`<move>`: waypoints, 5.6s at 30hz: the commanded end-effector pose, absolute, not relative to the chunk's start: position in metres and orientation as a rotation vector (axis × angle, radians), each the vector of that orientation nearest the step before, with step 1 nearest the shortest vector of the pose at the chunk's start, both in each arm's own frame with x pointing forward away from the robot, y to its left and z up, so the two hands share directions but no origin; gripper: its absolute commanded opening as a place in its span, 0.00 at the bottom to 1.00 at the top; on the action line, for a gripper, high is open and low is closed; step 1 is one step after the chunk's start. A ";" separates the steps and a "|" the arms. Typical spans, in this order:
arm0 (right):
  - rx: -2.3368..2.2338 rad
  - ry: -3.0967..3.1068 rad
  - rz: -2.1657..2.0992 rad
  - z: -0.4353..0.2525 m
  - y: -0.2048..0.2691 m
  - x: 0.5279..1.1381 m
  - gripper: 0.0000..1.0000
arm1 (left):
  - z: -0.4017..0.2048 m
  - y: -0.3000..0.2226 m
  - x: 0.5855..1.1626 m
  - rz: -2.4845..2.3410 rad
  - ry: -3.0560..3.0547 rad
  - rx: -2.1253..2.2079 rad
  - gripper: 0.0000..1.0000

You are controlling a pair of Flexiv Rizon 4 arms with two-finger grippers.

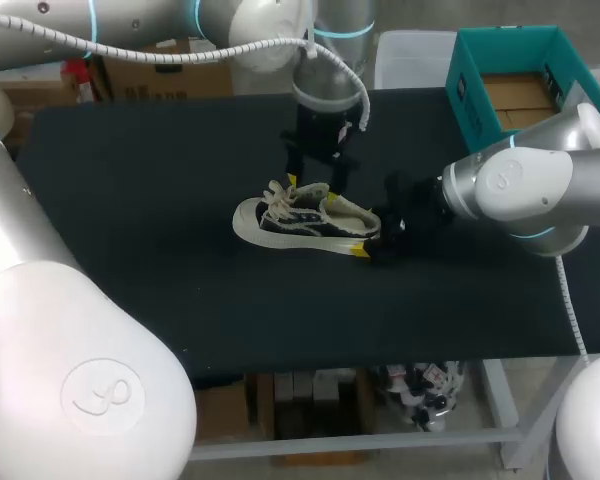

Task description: Open the shoe tongue, take the insole out of the shoe, put the insole back into the shoe, and pack the shoe into the shoebox

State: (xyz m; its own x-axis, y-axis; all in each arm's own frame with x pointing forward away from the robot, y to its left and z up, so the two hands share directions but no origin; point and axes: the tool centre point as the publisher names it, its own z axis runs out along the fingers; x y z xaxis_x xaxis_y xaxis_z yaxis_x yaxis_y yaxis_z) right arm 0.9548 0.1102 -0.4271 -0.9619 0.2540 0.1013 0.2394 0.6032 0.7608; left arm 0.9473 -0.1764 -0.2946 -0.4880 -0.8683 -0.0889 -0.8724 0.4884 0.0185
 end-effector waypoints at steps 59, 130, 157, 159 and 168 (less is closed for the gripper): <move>0.429 2.798 1.327 -0.431 0.111 0.955 0.00 | -0.284 -0.089 0.941 -0.444 2.704 -1.702 0.00; 0.429 2.798 1.327 -0.431 0.111 0.955 0.00 | -0.303 -0.180 0.950 -0.113 3.223 0.436 0.00; 0.429 2.798 1.327 -0.431 0.111 0.955 0.00 | -0.355 -0.166 0.933 -0.042 3.171 0.470 0.00; 0.429 2.798 1.327 -0.431 0.111 0.955 0.00 | -0.358 -0.166 0.935 -0.037 3.168 0.471 0.00; 0.429 2.798 1.327 -0.431 0.111 0.955 0.00 | -0.367 -0.164 0.946 -0.063 3.206 0.456 0.00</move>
